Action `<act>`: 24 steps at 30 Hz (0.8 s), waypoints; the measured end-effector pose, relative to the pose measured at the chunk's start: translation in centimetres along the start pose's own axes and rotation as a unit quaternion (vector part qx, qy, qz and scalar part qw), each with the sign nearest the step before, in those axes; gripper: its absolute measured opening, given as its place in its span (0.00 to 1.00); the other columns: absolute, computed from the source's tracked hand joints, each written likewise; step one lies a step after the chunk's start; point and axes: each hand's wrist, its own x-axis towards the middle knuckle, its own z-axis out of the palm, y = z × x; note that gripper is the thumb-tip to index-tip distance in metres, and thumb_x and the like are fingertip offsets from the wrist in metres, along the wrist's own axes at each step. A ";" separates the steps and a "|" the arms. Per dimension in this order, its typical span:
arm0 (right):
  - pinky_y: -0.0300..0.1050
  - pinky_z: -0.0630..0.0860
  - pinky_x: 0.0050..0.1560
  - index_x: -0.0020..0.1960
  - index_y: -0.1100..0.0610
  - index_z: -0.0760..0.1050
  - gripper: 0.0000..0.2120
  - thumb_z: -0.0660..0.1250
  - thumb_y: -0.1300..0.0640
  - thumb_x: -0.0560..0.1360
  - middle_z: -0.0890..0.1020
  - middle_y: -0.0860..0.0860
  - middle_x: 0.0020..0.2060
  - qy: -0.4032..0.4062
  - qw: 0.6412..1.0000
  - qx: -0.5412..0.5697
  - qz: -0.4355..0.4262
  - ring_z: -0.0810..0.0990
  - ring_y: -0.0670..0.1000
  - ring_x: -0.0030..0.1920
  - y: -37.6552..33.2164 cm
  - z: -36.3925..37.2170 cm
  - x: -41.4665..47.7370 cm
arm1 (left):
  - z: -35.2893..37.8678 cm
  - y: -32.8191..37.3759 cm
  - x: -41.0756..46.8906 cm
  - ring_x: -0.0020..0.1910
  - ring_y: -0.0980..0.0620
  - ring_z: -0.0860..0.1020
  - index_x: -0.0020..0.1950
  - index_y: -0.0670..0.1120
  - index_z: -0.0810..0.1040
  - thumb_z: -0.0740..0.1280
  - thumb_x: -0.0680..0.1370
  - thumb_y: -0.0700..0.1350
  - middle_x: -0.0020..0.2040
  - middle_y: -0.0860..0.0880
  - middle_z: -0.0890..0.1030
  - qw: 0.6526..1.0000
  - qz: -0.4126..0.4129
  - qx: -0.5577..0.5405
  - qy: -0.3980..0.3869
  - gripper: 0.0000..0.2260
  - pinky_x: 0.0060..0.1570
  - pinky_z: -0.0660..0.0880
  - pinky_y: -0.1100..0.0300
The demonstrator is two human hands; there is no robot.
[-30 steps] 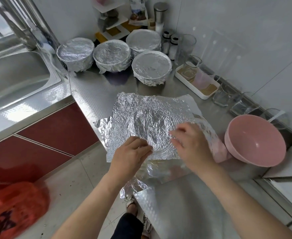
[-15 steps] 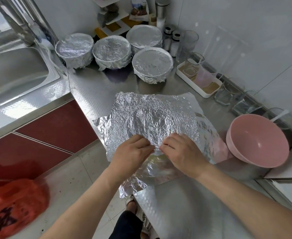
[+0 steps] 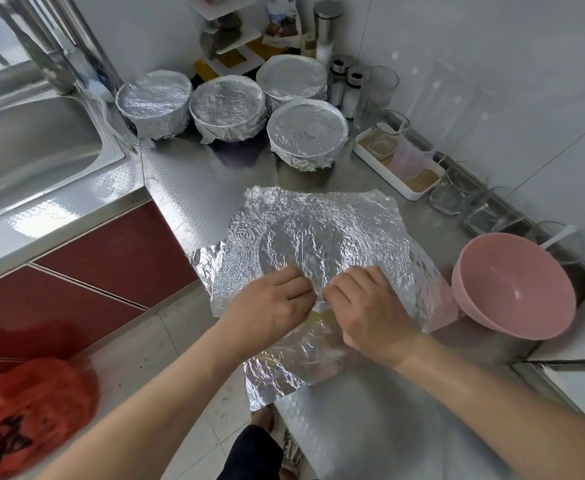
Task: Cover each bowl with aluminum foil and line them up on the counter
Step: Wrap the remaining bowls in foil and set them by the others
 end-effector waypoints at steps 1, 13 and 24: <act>0.48 0.65 0.41 0.40 0.59 0.76 0.12 0.55 0.68 0.70 0.76 0.53 0.36 0.004 1.000 0.000 0.002 0.73 0.55 0.38 -0.7 -0.1 -0.5 | -0.3 0.3 -0.5 0.46 0.47 0.78 0.43 0.42 0.82 0.65 0.81 0.40 0.43 0.48 0.80 1.000 0.011 0.004 -0.005 0.09 0.48 0.77 0.55; 0.47 0.63 0.40 0.42 0.57 0.76 0.04 0.64 0.62 0.74 0.77 0.51 0.37 0.010 0.998 0.042 0.053 0.74 0.54 0.38 -5.3 2.8 -1.8 | 0.0 1.9 -4.7 0.49 0.48 0.77 0.54 0.44 0.83 0.64 0.78 0.44 0.50 0.49 0.81 0.995 -0.096 -0.007 -0.021 0.10 0.47 0.76 0.57; 0.43 0.62 0.49 0.44 0.52 0.80 0.05 0.75 0.57 0.70 0.79 0.46 0.44 -0.053 0.988 0.141 0.032 0.77 0.50 0.46 -0.5 1.1 -2.7 | 0.6 2.1 -4.2 0.43 0.51 0.76 0.42 0.47 0.84 0.76 0.72 0.41 0.42 0.52 0.81 0.993 -0.112 -0.021 -0.007 0.03 0.38 0.72 0.61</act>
